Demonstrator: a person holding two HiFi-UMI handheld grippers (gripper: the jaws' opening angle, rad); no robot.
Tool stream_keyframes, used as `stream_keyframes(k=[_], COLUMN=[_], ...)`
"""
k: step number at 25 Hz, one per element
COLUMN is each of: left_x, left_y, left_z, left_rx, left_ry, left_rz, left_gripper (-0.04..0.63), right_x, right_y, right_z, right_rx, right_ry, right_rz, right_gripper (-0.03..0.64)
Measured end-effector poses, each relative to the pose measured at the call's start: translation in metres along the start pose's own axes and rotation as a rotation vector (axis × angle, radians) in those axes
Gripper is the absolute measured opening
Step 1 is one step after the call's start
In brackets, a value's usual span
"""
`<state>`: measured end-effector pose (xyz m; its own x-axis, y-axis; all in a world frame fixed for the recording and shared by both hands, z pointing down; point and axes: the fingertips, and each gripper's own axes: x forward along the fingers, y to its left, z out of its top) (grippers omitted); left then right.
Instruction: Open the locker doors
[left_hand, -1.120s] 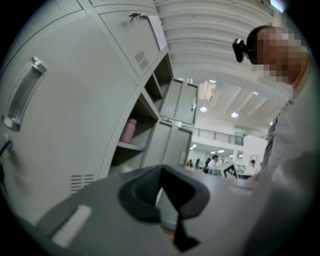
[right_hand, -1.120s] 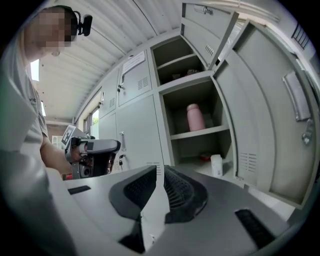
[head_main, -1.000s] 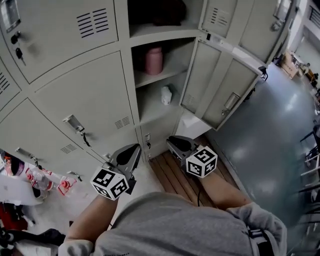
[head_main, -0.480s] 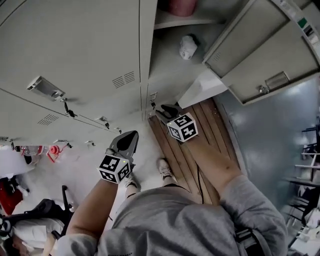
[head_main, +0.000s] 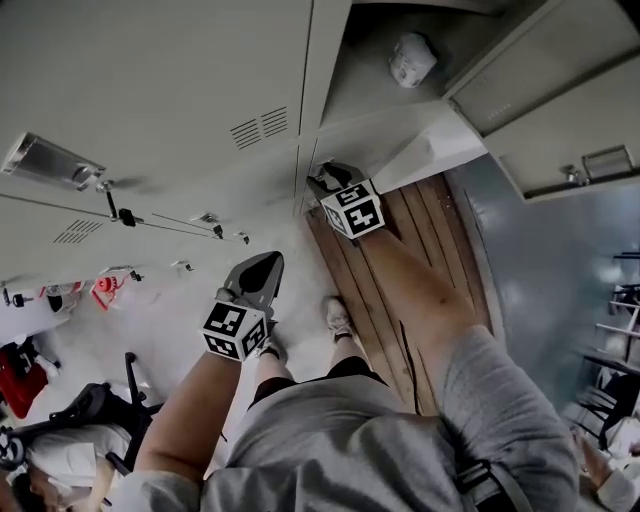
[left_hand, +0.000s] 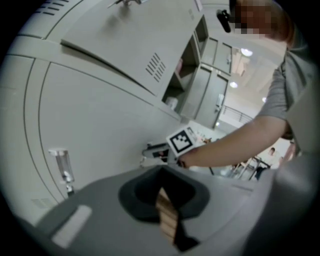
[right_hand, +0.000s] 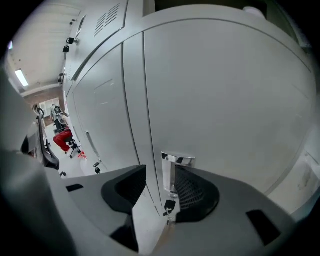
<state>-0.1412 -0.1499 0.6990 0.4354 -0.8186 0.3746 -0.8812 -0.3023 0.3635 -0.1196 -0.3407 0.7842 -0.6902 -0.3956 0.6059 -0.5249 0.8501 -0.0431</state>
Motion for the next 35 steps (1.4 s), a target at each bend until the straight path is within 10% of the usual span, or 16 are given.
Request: stream_keyframes(k=[18,30,35], left_x=[0.015,0.057,0.068], left_y=[-0.028,-0.075,-0.09], left_z=[-0.018,-0.023,-0.023], left_rx=[0.021,0.075,0.091], left_ry=[0.054,0.11,0.122], left_rz=[-0.066,-0.154,-0.177], left_gripper=[0.005,0.005,0.005], right_x=[-0.08,-0.204,-0.244], right_y=[0.018,-0.083,-0.142], right_z=[-0.066,-0.161,-0.183], right_rx=[-0.04,0.139,0.241], right_ry=[-0.026,-0.015,-0.022], right_rz=[0.059,-0.137,-0.311], right_gripper=[0.172,0.196,0.099])
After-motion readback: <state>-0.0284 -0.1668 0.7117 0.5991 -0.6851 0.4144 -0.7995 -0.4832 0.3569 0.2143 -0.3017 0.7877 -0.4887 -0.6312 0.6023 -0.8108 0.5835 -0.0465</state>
